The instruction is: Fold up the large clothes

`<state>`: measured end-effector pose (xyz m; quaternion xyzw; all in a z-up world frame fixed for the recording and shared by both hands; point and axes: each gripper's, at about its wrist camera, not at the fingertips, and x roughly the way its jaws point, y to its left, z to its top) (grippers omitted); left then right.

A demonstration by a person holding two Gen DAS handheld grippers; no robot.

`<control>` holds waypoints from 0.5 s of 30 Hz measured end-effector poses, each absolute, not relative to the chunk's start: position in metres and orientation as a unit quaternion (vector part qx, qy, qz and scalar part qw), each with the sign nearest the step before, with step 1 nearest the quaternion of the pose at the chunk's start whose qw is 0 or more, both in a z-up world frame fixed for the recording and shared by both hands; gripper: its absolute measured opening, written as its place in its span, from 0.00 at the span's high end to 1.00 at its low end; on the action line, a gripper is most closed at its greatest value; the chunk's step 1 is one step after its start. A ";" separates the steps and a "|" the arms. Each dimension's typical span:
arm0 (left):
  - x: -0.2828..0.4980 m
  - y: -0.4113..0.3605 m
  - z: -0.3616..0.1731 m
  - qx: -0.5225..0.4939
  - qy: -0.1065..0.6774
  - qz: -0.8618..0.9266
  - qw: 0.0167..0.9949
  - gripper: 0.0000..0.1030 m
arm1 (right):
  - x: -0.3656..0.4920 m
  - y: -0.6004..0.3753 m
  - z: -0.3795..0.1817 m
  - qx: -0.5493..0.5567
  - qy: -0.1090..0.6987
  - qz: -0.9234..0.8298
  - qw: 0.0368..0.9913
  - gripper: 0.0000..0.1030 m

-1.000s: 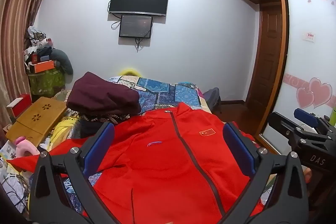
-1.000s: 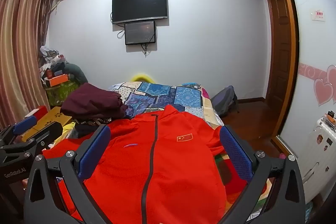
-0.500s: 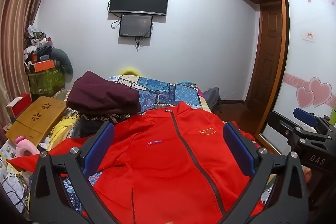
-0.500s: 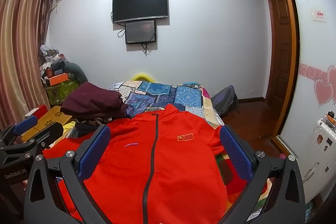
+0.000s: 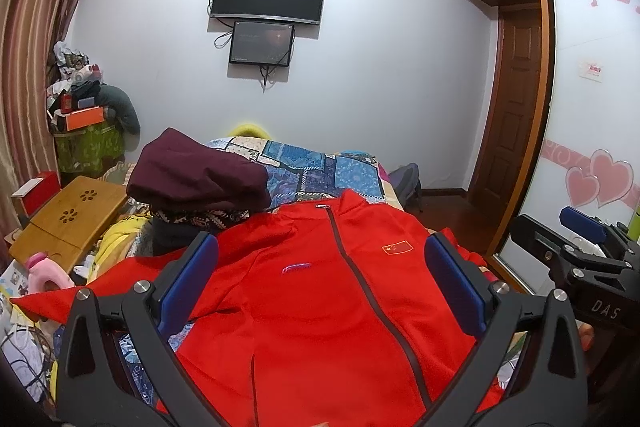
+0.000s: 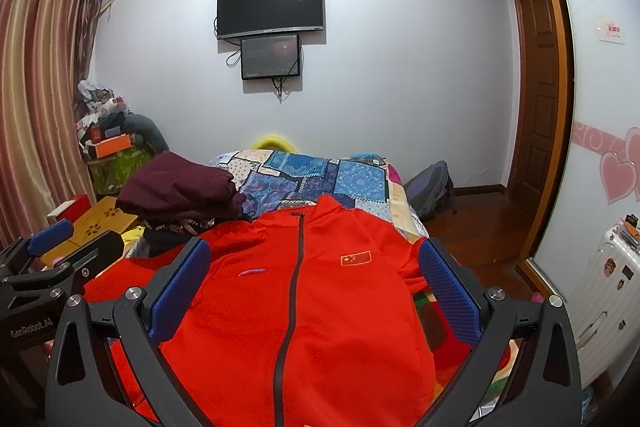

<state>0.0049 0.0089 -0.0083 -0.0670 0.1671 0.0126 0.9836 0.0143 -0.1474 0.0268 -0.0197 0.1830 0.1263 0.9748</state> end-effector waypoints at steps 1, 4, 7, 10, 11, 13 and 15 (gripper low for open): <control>0.005 0.010 -0.009 -0.067 0.167 0.013 0.984 0.00 | 0.014 -0.147 0.027 -0.020 0.183 0.126 0.975 0.00; 0.006 0.011 -0.009 -0.069 0.168 0.014 0.983 0.00 | 0.016 -0.145 0.027 -0.022 0.184 0.126 0.975 0.00; 0.006 0.011 -0.010 -0.070 0.168 0.015 0.983 0.00 | 0.015 -0.145 0.027 -0.022 0.184 0.127 0.974 0.00; 0.006 0.012 -0.009 -0.070 0.168 0.015 0.983 0.00 | 0.015 -0.145 0.027 -0.022 0.184 0.126 0.975 0.00; 0.007 0.012 -0.010 -0.071 0.168 0.015 0.983 0.00 | 0.015 -0.145 0.027 -0.022 0.184 0.126 0.975 0.00; 0.006 0.012 -0.010 -0.071 0.169 0.015 0.983 0.00 | 0.016 -0.145 0.027 -0.022 0.185 0.126 0.974 0.00; 0.005 0.013 -0.010 -0.071 0.168 0.015 0.983 0.00 | 0.015 -0.145 0.026 -0.022 0.185 0.126 0.974 0.00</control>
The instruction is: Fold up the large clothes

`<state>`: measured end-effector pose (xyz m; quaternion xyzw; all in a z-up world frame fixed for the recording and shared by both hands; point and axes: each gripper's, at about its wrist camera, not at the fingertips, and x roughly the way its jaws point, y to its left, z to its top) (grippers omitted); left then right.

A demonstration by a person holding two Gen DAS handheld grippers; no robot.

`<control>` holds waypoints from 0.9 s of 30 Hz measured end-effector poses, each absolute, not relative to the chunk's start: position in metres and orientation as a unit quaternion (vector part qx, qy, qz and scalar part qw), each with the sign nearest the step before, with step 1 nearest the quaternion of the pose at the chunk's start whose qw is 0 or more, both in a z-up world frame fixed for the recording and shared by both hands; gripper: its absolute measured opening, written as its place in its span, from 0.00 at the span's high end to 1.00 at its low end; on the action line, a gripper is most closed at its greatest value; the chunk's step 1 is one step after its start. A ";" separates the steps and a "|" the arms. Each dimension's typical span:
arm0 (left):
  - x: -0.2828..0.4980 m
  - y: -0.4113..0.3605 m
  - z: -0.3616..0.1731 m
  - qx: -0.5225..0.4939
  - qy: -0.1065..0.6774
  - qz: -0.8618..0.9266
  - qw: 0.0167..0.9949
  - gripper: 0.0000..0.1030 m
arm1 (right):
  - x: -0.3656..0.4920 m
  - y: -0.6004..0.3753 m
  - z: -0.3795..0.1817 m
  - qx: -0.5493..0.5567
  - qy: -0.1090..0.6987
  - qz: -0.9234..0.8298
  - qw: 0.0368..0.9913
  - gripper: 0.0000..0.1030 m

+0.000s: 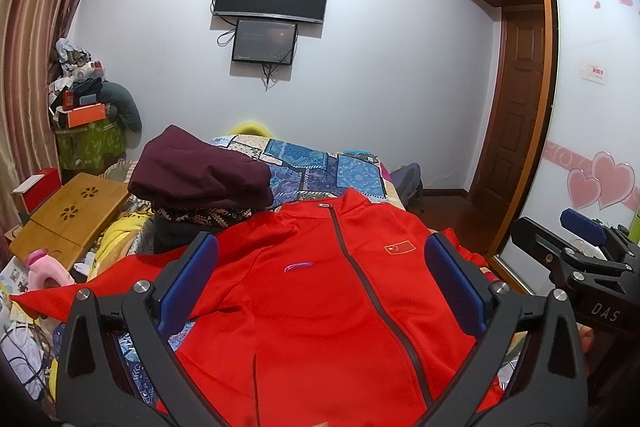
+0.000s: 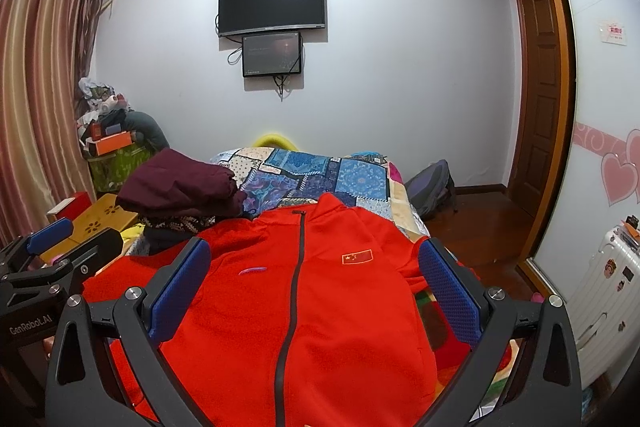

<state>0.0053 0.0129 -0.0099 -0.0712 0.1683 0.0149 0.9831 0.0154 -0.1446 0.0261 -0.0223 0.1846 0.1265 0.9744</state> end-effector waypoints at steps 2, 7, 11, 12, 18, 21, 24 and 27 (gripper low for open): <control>0.005 0.013 -0.010 -0.071 0.169 0.015 0.983 0.00 | 0.015 -0.145 0.026 -0.023 0.185 0.127 0.974 0.00; 0.005 0.013 -0.010 -0.071 0.169 0.015 0.983 0.00 | 0.015 -0.144 0.025 -0.025 0.184 0.127 0.974 0.00; 0.005 0.013 -0.010 -0.071 0.169 0.015 0.983 0.00 | 0.015 -0.143 0.025 -0.025 0.184 0.127 0.974 0.00; 0.006 0.013 -0.010 -0.071 0.169 0.015 0.983 0.00 | 0.015 -0.143 0.026 -0.025 0.185 0.126 0.974 0.00; 0.006 0.013 -0.010 -0.071 0.169 0.015 0.983 0.00 | 0.015 -0.142 0.026 -0.025 0.185 0.126 0.974 0.00; 0.006 0.014 -0.010 -0.072 0.169 0.015 0.983 0.00 | 0.015 -0.141 0.024 -0.025 0.186 0.126 0.974 0.00; 0.006 0.015 -0.011 -0.073 0.171 0.016 0.983 0.00 | 0.014 -0.139 0.023 -0.025 0.188 0.126 0.974 0.00; 0.007 0.017 -0.014 -0.074 0.173 0.017 0.982 0.00 | 0.014 -0.139 0.022 -0.026 0.189 0.126 0.973 0.00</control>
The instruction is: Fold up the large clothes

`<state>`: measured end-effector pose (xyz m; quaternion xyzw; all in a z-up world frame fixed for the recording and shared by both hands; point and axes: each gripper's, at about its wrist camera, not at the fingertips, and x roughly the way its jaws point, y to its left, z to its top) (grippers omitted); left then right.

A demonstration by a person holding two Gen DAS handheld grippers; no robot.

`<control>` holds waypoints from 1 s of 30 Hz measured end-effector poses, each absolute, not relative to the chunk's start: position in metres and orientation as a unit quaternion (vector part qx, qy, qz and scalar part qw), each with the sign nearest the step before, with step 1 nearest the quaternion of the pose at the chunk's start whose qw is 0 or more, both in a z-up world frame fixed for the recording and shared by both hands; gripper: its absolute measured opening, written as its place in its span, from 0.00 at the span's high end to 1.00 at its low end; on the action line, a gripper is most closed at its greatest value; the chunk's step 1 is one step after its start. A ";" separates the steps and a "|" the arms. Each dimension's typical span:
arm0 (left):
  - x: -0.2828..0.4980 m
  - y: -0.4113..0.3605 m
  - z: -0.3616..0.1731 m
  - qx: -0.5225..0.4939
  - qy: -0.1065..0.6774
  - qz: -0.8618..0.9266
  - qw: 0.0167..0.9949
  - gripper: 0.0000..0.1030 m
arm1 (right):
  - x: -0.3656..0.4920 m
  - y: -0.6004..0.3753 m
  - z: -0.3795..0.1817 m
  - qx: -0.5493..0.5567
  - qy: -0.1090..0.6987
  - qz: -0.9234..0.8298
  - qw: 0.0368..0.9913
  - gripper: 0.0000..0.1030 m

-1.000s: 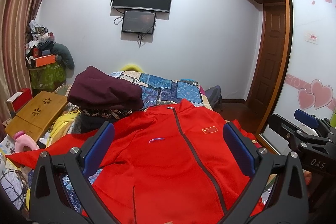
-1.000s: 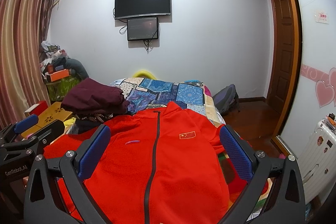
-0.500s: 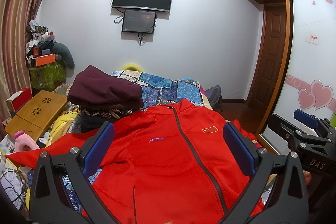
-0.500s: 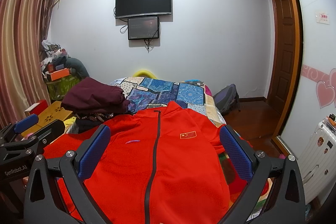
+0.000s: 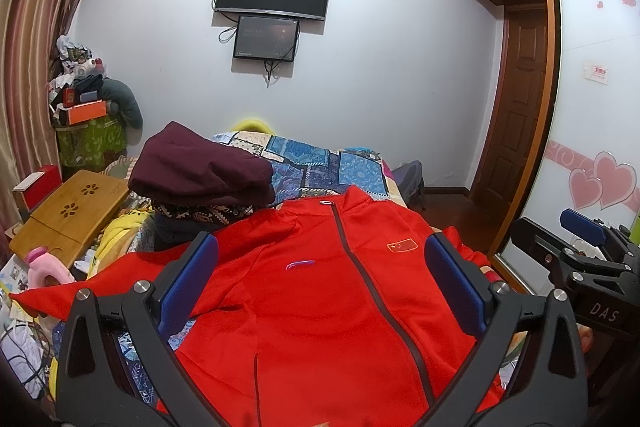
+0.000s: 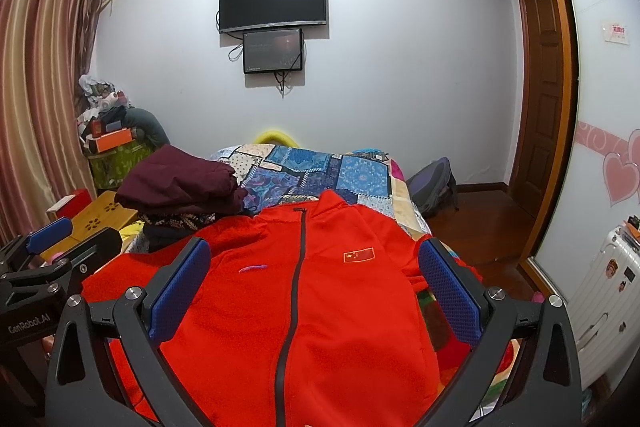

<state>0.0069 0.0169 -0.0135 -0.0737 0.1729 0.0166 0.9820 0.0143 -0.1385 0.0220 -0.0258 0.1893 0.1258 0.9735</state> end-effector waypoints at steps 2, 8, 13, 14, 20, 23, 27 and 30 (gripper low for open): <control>0.009 0.018 -0.015 -0.075 0.175 0.016 0.982 0.00 | 0.016 -0.139 0.022 -0.026 0.191 0.126 0.973 0.00; 0.012 0.021 -0.016 -0.077 0.181 0.017 0.980 0.00 | 0.022 -0.140 0.019 -0.026 0.200 0.127 0.971 0.00; 0.015 0.023 -0.018 -0.076 0.187 0.019 0.979 0.00 | 0.026 -0.140 0.017 -0.026 0.210 0.128 0.969 0.00; 0.016 0.025 -0.018 -0.076 0.188 0.021 0.979 0.00 | 0.027 -0.140 0.016 -0.027 0.212 0.129 0.968 0.00; 0.021 0.039 -0.018 -0.080 0.190 0.039 0.978 0.00 | 0.035 -0.135 0.015 -0.033 0.223 0.131 0.965 0.00; 0.027 0.052 -0.018 -0.080 0.191 0.059 0.976 0.00 | 0.041 -0.132 0.015 -0.033 0.229 0.131 0.964 0.00; 0.035 0.080 -0.019 -0.083 0.190 0.100 0.973 0.00 | 0.052 -0.129 0.013 -0.036 0.239 0.129 0.962 0.00; 0.040 0.109 -0.022 -0.092 0.192 0.136 0.968 0.00 | 0.064 -0.125 0.010 -0.038 0.250 0.126 0.959 0.00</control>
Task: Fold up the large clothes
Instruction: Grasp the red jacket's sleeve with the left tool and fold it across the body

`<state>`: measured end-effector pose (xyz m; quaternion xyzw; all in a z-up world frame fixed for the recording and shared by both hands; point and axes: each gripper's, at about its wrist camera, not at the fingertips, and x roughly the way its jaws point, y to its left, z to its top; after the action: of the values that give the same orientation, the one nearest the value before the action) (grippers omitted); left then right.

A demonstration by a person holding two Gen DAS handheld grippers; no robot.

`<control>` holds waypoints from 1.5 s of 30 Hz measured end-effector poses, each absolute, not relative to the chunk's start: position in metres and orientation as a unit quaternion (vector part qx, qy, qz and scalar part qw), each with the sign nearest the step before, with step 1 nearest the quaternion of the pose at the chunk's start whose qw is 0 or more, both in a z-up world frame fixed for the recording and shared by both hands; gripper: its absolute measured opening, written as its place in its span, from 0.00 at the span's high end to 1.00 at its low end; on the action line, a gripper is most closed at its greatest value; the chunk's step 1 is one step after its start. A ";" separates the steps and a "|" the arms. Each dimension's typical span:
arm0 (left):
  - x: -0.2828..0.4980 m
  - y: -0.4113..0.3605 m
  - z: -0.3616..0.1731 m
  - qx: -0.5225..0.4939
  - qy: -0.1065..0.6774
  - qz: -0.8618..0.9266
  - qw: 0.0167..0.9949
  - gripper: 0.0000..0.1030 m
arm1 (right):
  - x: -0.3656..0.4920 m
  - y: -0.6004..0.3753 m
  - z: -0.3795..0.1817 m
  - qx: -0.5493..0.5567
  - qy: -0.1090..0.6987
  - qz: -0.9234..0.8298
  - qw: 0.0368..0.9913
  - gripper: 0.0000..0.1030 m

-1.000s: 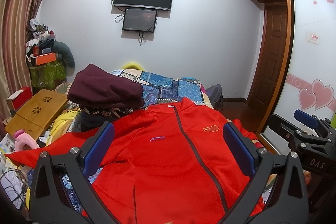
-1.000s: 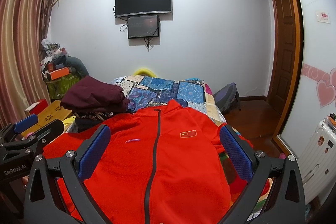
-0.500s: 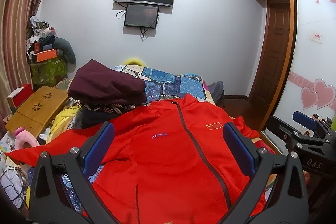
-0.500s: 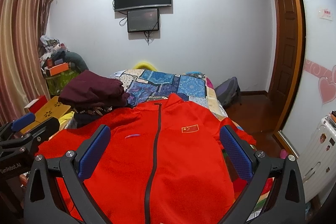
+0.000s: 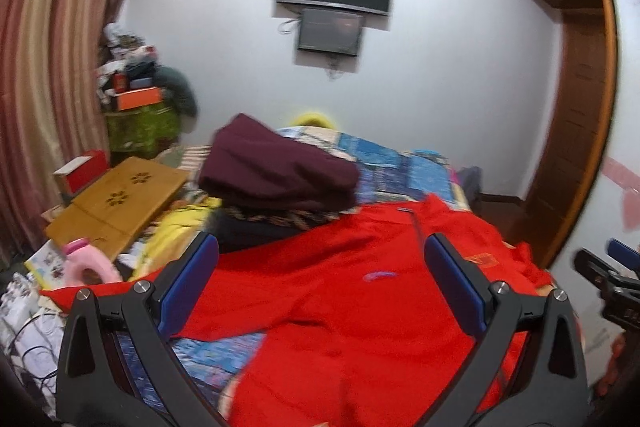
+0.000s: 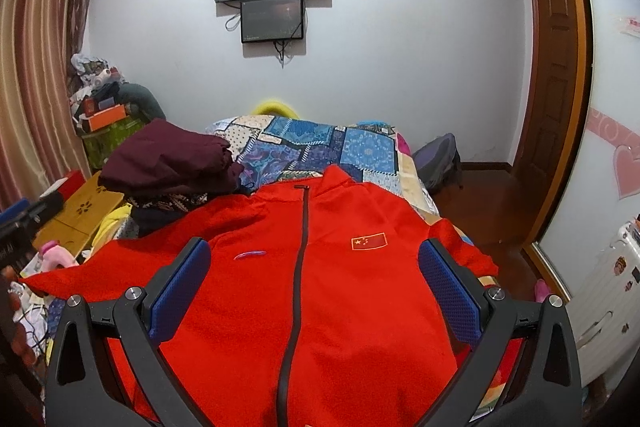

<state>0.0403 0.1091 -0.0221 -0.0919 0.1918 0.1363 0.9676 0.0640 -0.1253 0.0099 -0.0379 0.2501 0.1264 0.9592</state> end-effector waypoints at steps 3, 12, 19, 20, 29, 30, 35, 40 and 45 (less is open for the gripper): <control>0.044 0.144 -0.030 -0.110 0.200 0.175 0.958 0.00 | 0.074 -0.123 0.006 -0.039 0.261 0.124 0.957 0.00; 0.029 0.267 -0.084 -0.167 0.248 0.342 0.891 0.00 | 0.113 -0.100 -0.026 -0.061 0.327 0.115 0.936 0.00; 0.004 0.351 -0.158 -0.315 0.295 0.361 0.826 0.10 | 0.127 -0.080 -0.042 -0.081 0.358 0.128 0.921 0.00; 0.001 0.360 -0.171 -0.340 0.303 0.358 0.815 0.11 | 0.129 -0.078 -0.043 -0.082 0.363 0.133 0.919 0.00; -0.019 0.410 -0.264 -0.502 0.328 0.336 0.726 0.43 | 0.142 -0.071 -0.050 -0.093 0.379 0.133 0.911 0.00; -0.020 0.414 -0.269 -0.508 0.325 0.335 0.724 0.46 | 0.144 -0.070 -0.051 -0.094 0.381 0.132 0.910 0.00; -0.022 0.434 -0.275 -0.510 0.301 0.346 0.728 0.56 | 0.146 -0.073 -0.054 -0.094 0.386 0.124 0.909 0.00; -0.009 0.440 -0.261 -0.471 0.298 0.355 0.751 0.94 | 0.146 -0.074 -0.056 -0.102 0.384 0.115 0.910 0.00; 0.013 0.424 -0.221 -0.396 0.290 0.364 0.792 0.96 | 0.147 -0.082 -0.055 -0.098 0.382 0.109 0.912 0.00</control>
<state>0.0134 0.4238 -0.2212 -0.3956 0.2903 0.3638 0.7917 0.1471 -0.0820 -0.0551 -0.0980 0.3824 0.1094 0.9123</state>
